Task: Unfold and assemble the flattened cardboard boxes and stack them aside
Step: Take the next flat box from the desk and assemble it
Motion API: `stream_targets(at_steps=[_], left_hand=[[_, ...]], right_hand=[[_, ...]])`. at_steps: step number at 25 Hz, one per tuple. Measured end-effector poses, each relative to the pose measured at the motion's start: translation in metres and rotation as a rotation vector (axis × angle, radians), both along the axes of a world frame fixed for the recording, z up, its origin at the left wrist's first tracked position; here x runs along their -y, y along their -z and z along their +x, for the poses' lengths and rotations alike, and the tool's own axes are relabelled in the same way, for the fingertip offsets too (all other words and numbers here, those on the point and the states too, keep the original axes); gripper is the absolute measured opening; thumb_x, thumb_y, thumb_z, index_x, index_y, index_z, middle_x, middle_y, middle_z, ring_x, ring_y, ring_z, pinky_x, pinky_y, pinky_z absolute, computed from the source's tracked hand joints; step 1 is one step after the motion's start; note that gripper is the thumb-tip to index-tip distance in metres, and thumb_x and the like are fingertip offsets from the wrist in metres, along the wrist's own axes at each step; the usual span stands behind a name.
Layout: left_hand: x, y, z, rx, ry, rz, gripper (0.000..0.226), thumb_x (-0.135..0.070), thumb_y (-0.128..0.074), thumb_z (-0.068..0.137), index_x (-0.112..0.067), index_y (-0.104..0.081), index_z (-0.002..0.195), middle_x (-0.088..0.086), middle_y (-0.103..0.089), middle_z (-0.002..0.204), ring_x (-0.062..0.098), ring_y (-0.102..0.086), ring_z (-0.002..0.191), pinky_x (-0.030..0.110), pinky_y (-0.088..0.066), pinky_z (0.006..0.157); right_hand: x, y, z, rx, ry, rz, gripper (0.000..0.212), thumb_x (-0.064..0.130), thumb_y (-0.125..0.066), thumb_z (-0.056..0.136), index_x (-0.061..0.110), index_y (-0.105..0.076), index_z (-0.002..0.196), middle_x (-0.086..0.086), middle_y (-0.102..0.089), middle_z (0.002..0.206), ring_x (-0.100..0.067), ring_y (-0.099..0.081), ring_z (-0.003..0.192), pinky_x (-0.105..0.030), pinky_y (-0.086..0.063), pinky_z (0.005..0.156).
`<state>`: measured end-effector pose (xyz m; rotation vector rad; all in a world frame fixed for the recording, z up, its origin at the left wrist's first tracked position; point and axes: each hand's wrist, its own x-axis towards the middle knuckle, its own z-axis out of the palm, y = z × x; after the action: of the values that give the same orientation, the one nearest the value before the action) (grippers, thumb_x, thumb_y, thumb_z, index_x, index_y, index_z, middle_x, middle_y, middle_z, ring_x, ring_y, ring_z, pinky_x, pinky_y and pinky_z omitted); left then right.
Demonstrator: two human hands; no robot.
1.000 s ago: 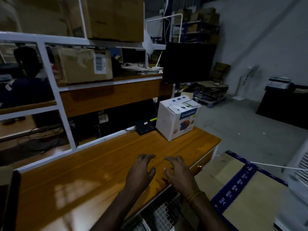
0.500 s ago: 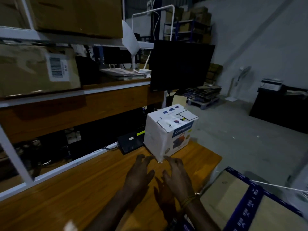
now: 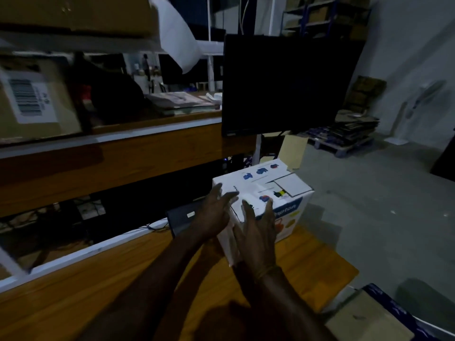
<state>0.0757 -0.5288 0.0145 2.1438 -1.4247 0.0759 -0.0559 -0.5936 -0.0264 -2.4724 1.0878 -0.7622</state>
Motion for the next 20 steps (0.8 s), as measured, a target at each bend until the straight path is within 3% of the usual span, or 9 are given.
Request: stream_targets(at_steps=[3,6,8,10,12,15,18,20], left_hand=[[0.022,0.000,0.013,0.006,-0.049,-0.077,0.042,-0.009,-0.052,0.096,-0.017,-0.054,0.137,0.025,-0.029,0.153,0.039,-0.031,0.141,0.045,-0.032,0.114],[0.037,0.002,0.025,-0.092,-0.158,-0.070,0.042,-0.030,-0.054,0.099,-0.023,-0.051,0.140,0.019,-0.020,0.158,0.035,-0.031,0.141,0.044,-0.037,0.111],[0.047,0.003,0.034,-0.226,-0.195,-0.032,0.052,-0.044,-0.057,0.095,-0.024,-0.048,0.143,0.012,-0.017,0.161,0.032,-0.026,0.144,0.045,-0.036,0.112],[0.052,-0.001,0.040,-0.352,-0.174,-0.032,0.070,-0.058,-0.062,0.087,-0.022,-0.045,0.144,0.007,-0.031,0.157,0.028,-0.028,0.144,0.046,-0.034,0.113],[0.052,0.003,0.038,-0.449,-0.150,-0.084,0.082,-0.066,-0.064,0.078,-0.021,-0.045,0.144,0.004,-0.045,0.149,0.019,-0.045,0.132,0.040,-0.043,0.108],[0.047,0.016,0.030,-0.456,-0.125,-0.126,0.070,-0.067,-0.066,0.077,-0.035,-0.051,0.137,0.002,-0.050,0.142,0.016,-0.050,0.126,0.039,-0.046,0.104],[0.032,0.016,0.007,-0.438,-0.088,-0.136,0.063,-0.075,-0.062,0.072,-0.051,-0.050,0.129,0.001,-0.042,0.143,0.018,-0.042,0.130,0.043,-0.041,0.108],[0.010,0.013,-0.017,-0.448,-0.092,-0.143,0.061,-0.070,-0.062,0.072,-0.053,-0.049,0.128,0.004,-0.036,0.140,0.021,-0.042,0.127,0.040,-0.042,0.105]], right_hand=[[0.021,0.012,0.008,0.018,0.011,0.100,0.065,0.067,-0.052,0.087,0.050,-0.027,0.144,-0.008,0.019,0.161,-0.047,-0.010,0.145,-0.064,-0.024,0.113],[0.027,0.018,0.007,0.088,0.012,0.098,0.062,0.076,-0.048,0.081,0.053,-0.032,0.137,-0.003,0.021,0.160,-0.045,-0.012,0.145,-0.064,-0.033,0.109],[0.028,0.022,0.006,0.122,0.017,0.149,0.063,0.072,-0.054,0.080,0.054,-0.032,0.136,-0.004,0.028,0.159,-0.046,-0.004,0.147,-0.063,-0.039,0.106],[0.027,0.027,0.007,0.190,0.010,0.221,0.065,0.071,-0.058,0.078,0.056,-0.031,0.136,-0.009,0.028,0.159,-0.047,0.005,0.147,-0.062,-0.040,0.105],[0.020,0.032,0.004,0.344,-0.057,0.307,0.068,0.072,-0.056,0.076,0.054,-0.032,0.137,-0.015,0.010,0.161,-0.043,-0.005,0.148,-0.055,-0.049,0.099],[0.009,0.034,-0.007,0.471,-0.098,0.348,0.064,0.057,-0.062,0.081,0.049,-0.031,0.137,-0.013,-0.024,0.152,-0.030,-0.037,0.137,-0.027,-0.057,0.082],[0.004,0.038,-0.024,0.516,-0.030,0.342,0.066,0.043,-0.069,0.082,0.048,-0.033,0.137,0.002,-0.019,0.151,-0.029,-0.043,0.131,-0.041,-0.059,0.084],[-0.008,0.038,-0.040,0.517,0.016,0.314,0.069,0.038,-0.075,0.081,0.045,-0.036,0.138,-0.001,-0.008,0.159,-0.034,-0.035,0.136,-0.039,-0.055,0.090]])
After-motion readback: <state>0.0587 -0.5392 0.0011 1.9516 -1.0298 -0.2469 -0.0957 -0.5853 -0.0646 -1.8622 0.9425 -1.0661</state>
